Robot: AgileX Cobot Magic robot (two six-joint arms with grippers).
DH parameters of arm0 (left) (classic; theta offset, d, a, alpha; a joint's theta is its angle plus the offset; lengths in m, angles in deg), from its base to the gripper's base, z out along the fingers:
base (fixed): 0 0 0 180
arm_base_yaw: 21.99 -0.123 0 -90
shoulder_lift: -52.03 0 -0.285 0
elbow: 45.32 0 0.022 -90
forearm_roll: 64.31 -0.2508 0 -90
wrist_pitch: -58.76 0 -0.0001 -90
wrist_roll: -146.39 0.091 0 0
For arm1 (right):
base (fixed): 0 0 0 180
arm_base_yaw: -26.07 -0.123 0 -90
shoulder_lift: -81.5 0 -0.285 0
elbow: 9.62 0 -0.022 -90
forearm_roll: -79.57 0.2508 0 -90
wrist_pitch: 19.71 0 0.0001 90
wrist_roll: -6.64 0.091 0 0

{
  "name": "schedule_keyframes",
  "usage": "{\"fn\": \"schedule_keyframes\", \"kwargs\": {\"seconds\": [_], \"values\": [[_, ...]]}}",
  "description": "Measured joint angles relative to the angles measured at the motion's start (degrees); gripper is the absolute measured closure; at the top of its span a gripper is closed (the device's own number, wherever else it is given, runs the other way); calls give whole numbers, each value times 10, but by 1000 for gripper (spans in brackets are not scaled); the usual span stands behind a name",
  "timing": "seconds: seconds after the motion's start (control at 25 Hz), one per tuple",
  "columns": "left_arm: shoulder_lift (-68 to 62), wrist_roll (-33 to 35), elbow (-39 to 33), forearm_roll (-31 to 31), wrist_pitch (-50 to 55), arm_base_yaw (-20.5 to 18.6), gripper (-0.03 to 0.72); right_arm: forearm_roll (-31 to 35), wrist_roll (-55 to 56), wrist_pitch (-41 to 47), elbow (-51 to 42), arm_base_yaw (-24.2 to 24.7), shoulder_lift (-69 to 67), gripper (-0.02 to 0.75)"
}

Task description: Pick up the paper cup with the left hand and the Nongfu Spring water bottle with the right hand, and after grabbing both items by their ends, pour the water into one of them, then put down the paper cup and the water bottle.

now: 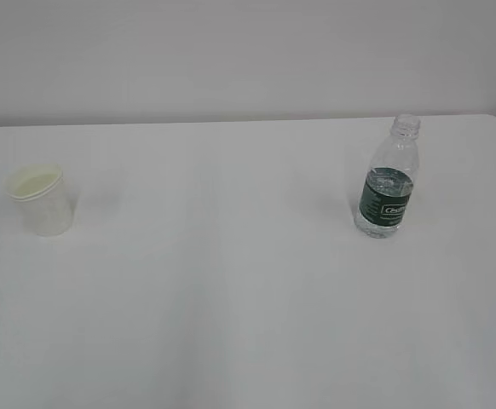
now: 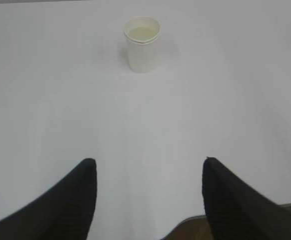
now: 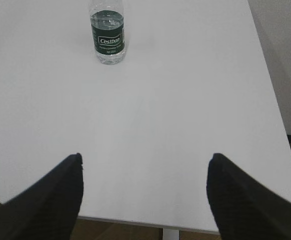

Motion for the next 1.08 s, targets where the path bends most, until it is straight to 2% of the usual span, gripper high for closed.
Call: {"fn": "schedule_keyframes", "kwargs": {"seconds": [0.24,1.08], "values": [[0,0,0,0,0,0,133,1,0,0,0,0,0,152],[0,0,0,0,0,0,126,1,0,0,0,0,0,152]]}}
